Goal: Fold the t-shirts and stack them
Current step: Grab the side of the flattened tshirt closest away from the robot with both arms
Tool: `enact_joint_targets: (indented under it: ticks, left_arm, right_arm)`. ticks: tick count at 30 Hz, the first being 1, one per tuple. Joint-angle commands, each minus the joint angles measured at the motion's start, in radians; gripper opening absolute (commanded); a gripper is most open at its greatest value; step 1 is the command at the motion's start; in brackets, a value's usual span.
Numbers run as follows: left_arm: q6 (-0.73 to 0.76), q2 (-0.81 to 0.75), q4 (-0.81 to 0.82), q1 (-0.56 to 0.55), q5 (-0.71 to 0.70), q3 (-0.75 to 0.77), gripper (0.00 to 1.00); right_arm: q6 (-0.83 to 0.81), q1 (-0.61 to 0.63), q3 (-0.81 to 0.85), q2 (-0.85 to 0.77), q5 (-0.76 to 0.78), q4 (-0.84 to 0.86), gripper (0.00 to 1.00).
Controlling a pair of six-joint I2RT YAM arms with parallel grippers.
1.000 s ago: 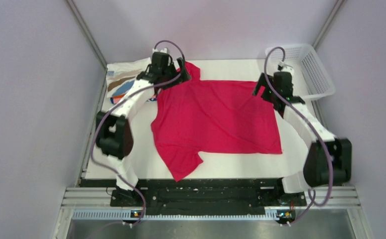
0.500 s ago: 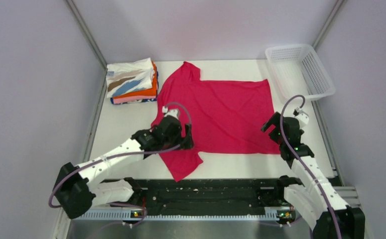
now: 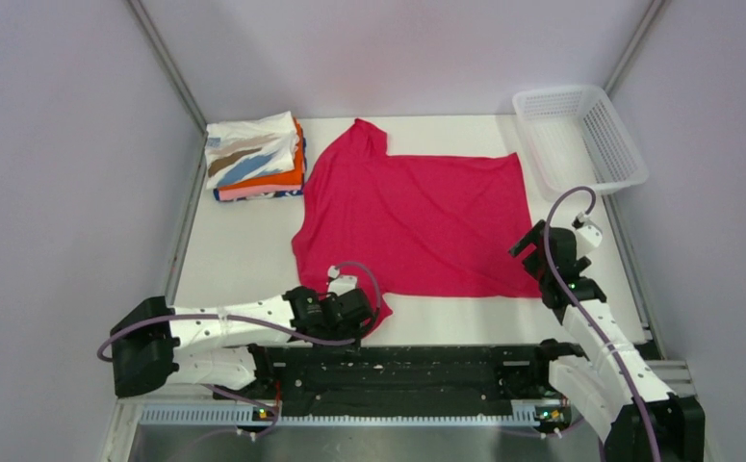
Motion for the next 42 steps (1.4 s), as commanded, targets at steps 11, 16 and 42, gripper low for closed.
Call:
enact_joint_targets:
  ticks: [11,16,42]
  left_arm:
    - [-0.022,0.184,0.095,-0.001,-0.119,0.002,0.45]
    - [-0.008,0.228,0.087,0.032,-0.155,0.012,0.21]
    - [0.143,-0.096,0.164,0.140,-0.092,0.012,0.00]
  right_arm:
    - [0.029,-0.003,-0.008,-0.024,-0.067,0.011,0.88]
    - [0.045,-0.003,-0.014,-0.050,-0.073,-0.041,0.87]
    - [0.206,-0.002,-0.136,-0.133,-0.030,-0.248,0.66]
